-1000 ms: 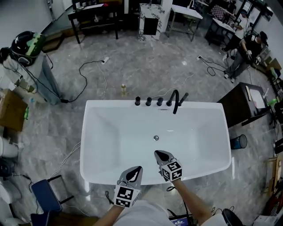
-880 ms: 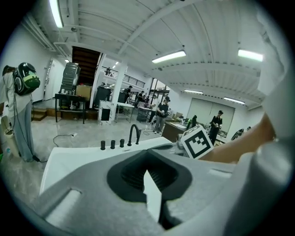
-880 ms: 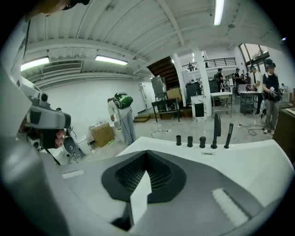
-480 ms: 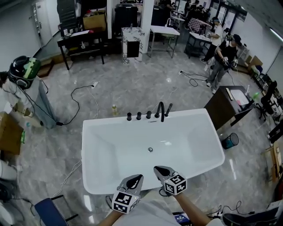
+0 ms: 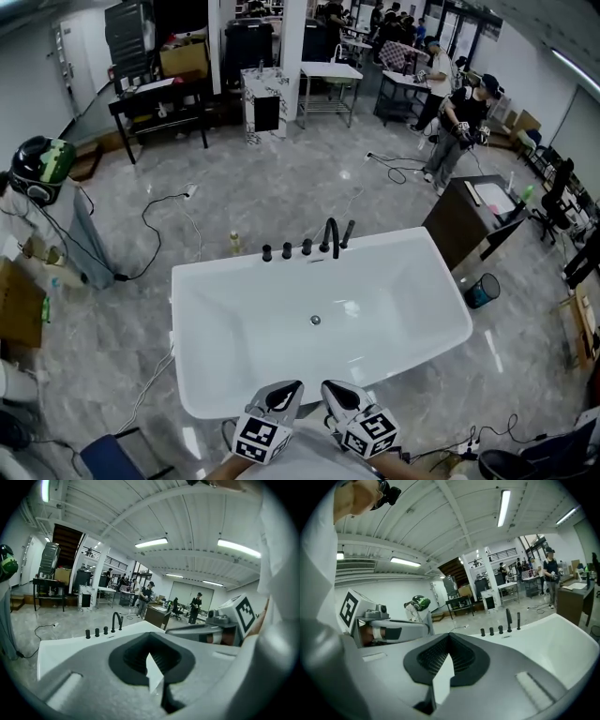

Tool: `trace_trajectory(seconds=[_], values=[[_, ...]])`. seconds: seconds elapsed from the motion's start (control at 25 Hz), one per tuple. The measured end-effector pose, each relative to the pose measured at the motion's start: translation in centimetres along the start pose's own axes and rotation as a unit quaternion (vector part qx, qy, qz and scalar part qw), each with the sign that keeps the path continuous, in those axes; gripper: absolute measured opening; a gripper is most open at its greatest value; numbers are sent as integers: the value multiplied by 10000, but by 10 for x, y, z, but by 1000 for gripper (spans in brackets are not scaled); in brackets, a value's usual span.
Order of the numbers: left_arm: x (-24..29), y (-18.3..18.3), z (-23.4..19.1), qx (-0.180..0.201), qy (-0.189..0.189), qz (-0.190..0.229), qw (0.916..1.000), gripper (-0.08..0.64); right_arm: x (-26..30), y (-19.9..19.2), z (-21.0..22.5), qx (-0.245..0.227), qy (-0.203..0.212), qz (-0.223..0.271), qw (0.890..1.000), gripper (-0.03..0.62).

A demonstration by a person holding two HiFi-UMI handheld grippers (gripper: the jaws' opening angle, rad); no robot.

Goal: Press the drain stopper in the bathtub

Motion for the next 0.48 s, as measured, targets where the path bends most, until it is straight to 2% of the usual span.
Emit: trace_trajectory(seconds=[0.08, 0.16, 0.48], values=[[-1, -4, -4, 96, 112, -125, 9998, 0, -4, -1, -8, -203, -379, 263, 9987, -2], [-5, -7, -9, 128, 188, -174, 9996, 0, -4, -4, -15, -241, -581, 439, 9971, -2], [-38, -25, -11, 358, 213, -69, 9991, 0, 7, -15, -53, -161, -332, 603, 9975, 0]])
Point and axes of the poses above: the fingertips, and each gripper's own axes: x forward along the fingers, z to its right, y out of its top, the point moved 10 cm from there along -x, backward along the fingers, and after that the axes turned 3 degrees about y, right-handed, at the moved point
